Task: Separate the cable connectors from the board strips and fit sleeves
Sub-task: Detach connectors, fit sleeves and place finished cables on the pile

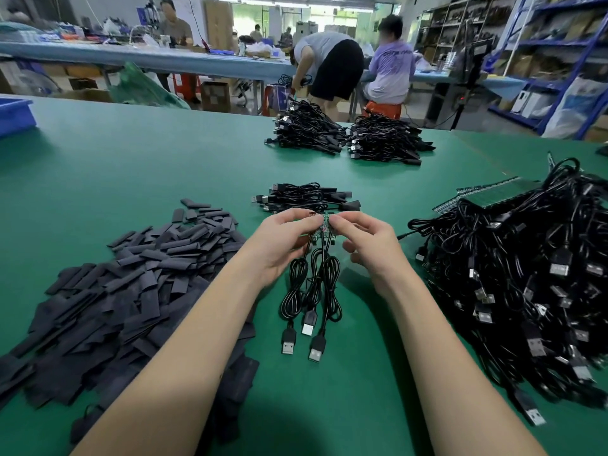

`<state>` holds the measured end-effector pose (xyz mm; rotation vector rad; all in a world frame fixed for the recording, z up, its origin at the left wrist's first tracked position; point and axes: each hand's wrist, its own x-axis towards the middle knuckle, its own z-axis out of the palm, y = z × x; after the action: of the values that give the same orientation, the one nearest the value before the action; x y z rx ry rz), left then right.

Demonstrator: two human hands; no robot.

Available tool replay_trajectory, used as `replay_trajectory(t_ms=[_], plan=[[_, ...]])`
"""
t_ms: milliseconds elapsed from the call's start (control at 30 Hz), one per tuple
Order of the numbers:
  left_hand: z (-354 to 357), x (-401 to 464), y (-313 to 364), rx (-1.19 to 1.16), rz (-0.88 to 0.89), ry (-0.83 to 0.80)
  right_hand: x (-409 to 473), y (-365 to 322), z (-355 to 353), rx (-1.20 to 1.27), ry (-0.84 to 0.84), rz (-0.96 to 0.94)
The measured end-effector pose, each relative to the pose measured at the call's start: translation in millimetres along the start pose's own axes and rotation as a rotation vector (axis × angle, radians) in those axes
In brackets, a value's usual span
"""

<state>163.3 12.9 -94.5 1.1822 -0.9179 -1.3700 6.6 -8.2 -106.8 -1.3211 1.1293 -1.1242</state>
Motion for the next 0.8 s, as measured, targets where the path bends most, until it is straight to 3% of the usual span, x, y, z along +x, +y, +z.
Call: replay_trajectory(t_ms=[200, 467, 633, 700, 800], plan=[[-1, -2, 1, -0.018, -0.001, -0.024, 1, 2, -2, 0.034, -0.048, 0.011], [-6, -5, 3, -0.105, -0.079, -0.2, 4, 5, -5, 0.312, -0.194, 0.108], [-2, -5, -4, -0.348, -0.223, -0.208, 4, 6, 0, 0.519, -0.265, 0.105], [-1, -1, -9, -0.159, -0.126, -0.071, 4, 4, -4, 0.468, -0.235, 0.092], [-3, 3, -14, 0.339, 0.133, 0.207, 4, 0, -15, 0.286, -0.087, 0.115]])
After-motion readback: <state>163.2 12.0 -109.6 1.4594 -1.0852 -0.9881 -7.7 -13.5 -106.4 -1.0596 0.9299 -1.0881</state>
